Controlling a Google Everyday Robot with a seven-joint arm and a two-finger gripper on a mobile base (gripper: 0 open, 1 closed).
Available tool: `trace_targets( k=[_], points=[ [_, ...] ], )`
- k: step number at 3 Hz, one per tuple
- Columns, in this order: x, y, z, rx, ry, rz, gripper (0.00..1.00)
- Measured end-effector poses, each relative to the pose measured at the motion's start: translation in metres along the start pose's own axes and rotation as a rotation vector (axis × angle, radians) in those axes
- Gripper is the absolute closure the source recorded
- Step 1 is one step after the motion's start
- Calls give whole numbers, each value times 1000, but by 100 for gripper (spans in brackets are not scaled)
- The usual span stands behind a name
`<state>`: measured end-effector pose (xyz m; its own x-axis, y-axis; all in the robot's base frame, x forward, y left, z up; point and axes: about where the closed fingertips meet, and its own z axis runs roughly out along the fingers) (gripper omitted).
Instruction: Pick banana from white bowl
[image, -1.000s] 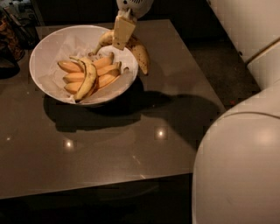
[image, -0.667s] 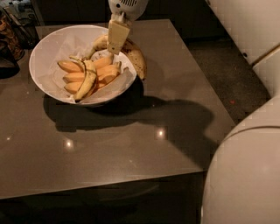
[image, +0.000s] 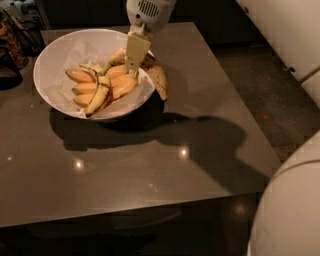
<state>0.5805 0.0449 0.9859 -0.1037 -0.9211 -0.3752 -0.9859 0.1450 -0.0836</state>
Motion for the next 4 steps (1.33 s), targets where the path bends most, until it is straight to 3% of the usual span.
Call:
trace_targets(
  k=[1, 3, 4],
  points=[
    [29, 37, 7, -37, 46, 63, 100],
    [30, 45, -6, -13, 46, 63, 100],
    [38, 69, -21, -26, 62, 66, 100]
  ],
)
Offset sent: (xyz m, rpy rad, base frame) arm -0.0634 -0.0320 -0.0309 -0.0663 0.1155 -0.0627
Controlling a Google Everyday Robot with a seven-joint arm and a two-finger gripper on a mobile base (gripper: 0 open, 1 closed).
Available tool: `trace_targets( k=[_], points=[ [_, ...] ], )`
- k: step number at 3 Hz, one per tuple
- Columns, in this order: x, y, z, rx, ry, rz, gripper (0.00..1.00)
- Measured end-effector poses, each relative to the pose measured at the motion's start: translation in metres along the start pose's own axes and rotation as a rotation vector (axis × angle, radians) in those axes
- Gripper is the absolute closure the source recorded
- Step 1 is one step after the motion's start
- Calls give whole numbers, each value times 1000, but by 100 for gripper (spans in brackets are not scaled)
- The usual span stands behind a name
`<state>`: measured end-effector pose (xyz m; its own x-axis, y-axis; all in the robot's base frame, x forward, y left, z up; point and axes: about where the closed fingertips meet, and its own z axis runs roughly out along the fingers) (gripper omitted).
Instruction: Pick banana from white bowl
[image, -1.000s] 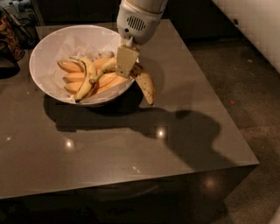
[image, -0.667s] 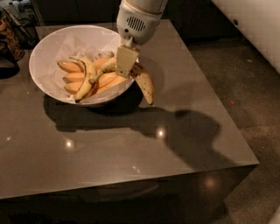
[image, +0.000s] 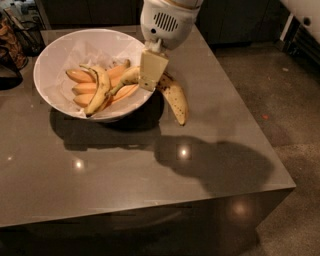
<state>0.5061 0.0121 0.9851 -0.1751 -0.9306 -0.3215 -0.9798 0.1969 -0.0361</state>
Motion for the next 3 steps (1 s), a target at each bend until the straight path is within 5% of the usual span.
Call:
trace_targets(
  k=[2, 3],
  points=[
    [-1, 10, 1, 3, -16, -2, 100],
    [12, 57, -6, -10, 2, 21, 100]
  ],
)
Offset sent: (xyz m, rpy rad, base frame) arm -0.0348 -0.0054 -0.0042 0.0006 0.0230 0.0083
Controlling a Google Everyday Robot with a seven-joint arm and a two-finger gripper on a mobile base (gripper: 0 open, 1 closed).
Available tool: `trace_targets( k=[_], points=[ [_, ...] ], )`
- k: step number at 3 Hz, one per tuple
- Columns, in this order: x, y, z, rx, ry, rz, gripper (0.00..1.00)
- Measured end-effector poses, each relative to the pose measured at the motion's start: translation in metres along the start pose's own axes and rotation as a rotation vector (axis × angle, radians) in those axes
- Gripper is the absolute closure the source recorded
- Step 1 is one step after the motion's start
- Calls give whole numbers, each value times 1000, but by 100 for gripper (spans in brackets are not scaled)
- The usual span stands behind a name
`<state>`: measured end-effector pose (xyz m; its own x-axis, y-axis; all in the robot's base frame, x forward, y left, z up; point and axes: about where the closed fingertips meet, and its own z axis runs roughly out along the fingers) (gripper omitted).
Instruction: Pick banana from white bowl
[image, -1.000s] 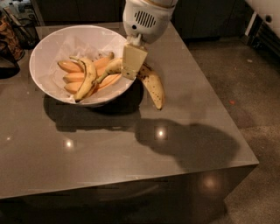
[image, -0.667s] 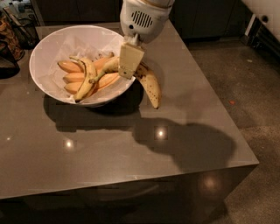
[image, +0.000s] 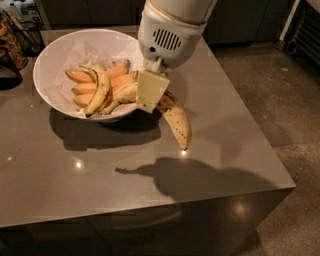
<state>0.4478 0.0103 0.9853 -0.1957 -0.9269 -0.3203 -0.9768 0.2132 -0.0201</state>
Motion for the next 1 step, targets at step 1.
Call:
trace_targets(
  k=[1],
  points=[
    [0, 0, 0, 0, 0, 0, 100]
  ],
)
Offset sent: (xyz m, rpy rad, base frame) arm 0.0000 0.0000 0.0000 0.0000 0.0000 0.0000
